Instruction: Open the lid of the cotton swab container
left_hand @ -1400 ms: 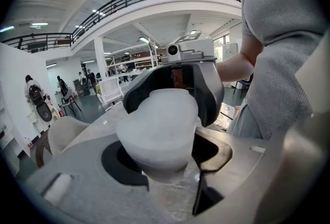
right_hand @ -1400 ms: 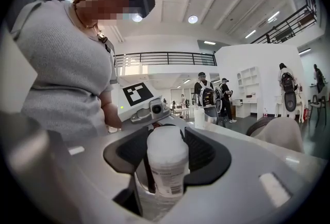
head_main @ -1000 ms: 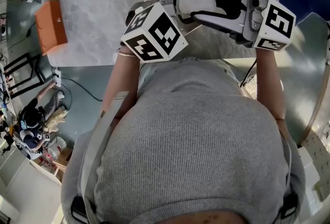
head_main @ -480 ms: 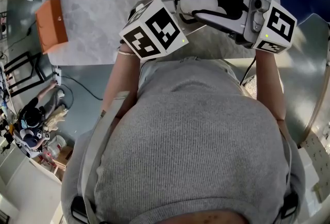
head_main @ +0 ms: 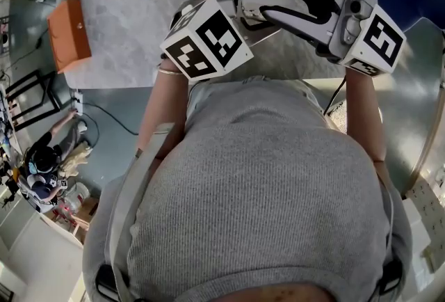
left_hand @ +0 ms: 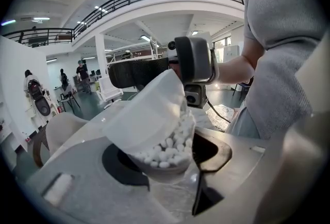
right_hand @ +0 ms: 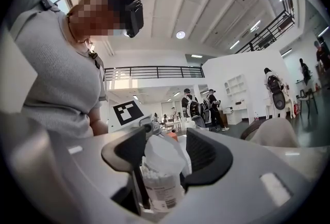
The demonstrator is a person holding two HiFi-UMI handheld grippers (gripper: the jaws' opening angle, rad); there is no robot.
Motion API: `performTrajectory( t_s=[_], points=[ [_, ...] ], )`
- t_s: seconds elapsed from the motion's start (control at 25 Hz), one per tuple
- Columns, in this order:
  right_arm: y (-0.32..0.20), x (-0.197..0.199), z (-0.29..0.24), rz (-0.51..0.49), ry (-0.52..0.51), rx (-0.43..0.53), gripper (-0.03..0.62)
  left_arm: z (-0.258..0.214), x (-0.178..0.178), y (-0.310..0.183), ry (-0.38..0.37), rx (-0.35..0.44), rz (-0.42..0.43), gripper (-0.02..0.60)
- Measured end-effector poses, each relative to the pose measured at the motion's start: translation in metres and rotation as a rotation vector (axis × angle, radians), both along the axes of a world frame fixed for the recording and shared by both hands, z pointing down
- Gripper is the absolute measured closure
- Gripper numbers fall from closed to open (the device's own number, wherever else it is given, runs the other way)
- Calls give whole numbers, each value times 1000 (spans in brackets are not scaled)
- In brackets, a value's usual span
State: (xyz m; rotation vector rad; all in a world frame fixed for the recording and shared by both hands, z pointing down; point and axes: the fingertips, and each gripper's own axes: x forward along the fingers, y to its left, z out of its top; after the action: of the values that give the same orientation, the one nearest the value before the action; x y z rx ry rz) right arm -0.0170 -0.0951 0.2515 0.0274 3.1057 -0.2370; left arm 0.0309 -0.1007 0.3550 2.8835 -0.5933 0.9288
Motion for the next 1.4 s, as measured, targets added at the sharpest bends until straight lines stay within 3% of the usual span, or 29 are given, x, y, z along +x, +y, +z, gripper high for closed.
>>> performTrajectory(
  t_s=[0.12, 0.44, 1.4],
  points=[
    [-4, 5, 3, 15, -16, -9, 349, 2, 0, 2, -2, 1, 2, 341],
    [-12, 10, -10, 67, -76, 35, 425, 1, 5, 7, 1, 14, 23, 342],
    [-32, 16, -24, 132, -104, 73, 535, -17, 15, 12, 42, 51, 67, 366]
  ],
)
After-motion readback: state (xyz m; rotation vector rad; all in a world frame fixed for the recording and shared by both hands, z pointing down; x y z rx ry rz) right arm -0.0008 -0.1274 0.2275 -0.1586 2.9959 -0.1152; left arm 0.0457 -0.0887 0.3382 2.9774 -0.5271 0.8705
